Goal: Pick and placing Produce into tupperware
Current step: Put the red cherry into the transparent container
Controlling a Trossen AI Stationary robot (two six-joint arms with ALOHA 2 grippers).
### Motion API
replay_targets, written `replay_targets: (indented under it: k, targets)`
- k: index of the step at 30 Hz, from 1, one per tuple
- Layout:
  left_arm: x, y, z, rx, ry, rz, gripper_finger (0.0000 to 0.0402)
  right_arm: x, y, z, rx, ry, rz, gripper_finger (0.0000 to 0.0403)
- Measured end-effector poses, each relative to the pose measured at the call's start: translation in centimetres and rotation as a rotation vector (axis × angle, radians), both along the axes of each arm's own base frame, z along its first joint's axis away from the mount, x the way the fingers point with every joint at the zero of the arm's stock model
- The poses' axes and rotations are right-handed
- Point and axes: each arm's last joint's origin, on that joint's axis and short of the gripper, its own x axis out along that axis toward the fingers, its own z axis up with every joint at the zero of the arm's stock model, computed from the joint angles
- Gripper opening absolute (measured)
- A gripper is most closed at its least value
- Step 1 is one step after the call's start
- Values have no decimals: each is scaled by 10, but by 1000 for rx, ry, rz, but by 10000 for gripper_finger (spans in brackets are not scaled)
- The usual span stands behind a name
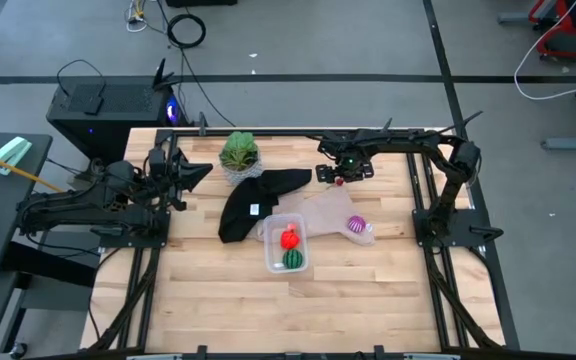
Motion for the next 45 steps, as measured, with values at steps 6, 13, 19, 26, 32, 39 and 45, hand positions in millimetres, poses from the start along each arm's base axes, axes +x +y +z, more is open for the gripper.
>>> replay_targets:
  k: [6,13,19,26,32,39,45]
  targets:
    - [0,0,0,1,0,0,12,-2,-4,0,0,0,-13,270]
    - [0,0,0,0,0,-1,26,2,-6,-19,30,42,-3,270]
    - [0,0,0,0,-1,0,20,6,-8,-19,3,13,-1,270]
    - [0,0,0,3,1,1,13,6,-10,-19,-6,10,-6,257]
    - [0,0,0,3,0,1,22,6,-10,-18,-6,10,-6,215]
    - [0,0,0,3,0,1,13,6,-10,-18,-6,9,-6,160]
    - [0,0,0,3,0,0,13,6,-10,-18,-7,8,-6,123]
